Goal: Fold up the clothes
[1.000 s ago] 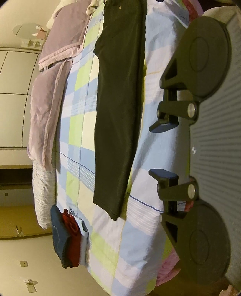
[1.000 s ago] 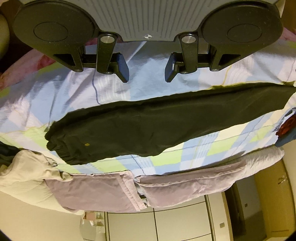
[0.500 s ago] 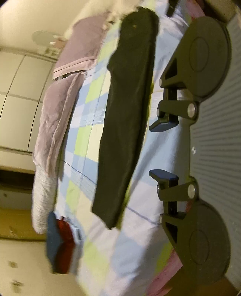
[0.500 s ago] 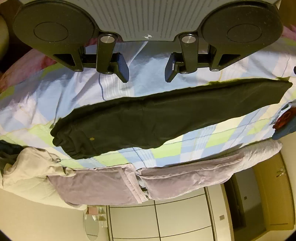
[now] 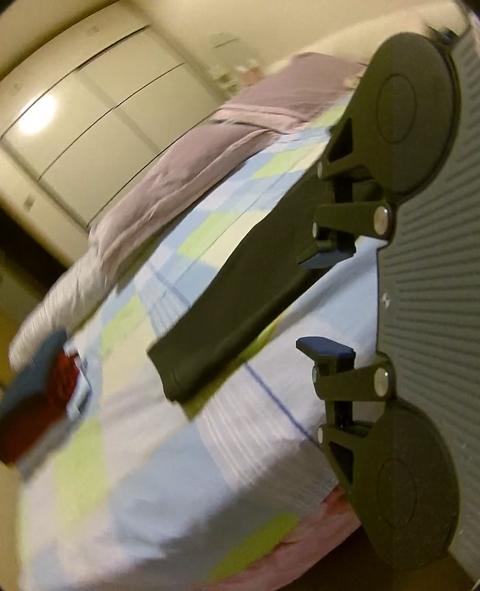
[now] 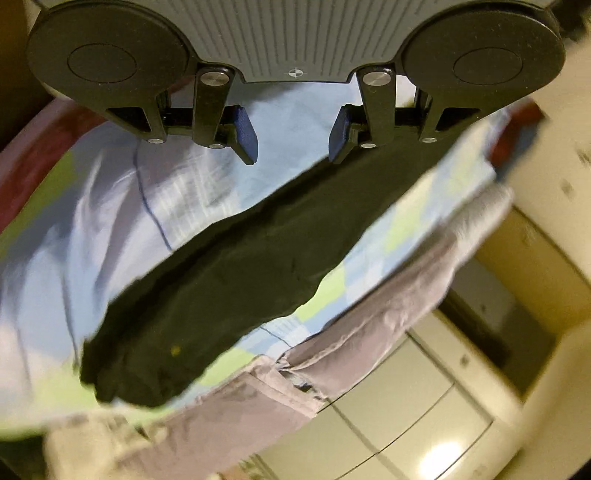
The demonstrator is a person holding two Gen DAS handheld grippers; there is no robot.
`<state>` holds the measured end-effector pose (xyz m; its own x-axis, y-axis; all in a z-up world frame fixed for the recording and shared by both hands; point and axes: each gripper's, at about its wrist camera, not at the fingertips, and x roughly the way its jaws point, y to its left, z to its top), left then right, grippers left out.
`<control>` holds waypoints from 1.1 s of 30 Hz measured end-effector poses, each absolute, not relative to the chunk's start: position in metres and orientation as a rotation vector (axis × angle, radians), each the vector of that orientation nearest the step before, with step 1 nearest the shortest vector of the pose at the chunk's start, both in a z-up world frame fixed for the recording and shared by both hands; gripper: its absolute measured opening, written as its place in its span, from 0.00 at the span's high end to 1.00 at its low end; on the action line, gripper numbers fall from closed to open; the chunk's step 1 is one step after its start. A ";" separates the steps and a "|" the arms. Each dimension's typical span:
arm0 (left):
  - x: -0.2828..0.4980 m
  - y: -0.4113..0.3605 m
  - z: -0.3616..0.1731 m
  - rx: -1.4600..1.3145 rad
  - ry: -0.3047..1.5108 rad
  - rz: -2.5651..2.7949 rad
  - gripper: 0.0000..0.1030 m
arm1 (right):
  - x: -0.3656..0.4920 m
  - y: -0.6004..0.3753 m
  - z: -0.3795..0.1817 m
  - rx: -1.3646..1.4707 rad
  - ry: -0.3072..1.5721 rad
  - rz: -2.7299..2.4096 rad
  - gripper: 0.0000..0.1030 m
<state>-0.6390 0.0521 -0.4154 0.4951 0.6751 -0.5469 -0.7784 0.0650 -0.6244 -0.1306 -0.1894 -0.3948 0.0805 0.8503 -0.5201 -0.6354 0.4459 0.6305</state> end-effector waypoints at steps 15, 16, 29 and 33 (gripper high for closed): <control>-0.619 0.122 -0.474 -1.400 -0.116 1.008 0.67 | -0.114 -0.146 -0.413 0.223 1.029 1.085 0.55; -0.616 0.124 -0.477 -1.400 -0.096 1.027 0.67 | -0.114 -0.144 -0.414 0.221 1.031 1.086 0.55; -0.614 0.127 -0.487 -1.400 -0.123 1.103 0.76 | -0.107 -0.137 -0.422 0.210 1.032 1.081 0.55; -0.608 0.128 -0.485 -1.387 -0.148 1.123 0.72 | -0.104 -0.137 -0.419 0.208 1.006 1.077 0.55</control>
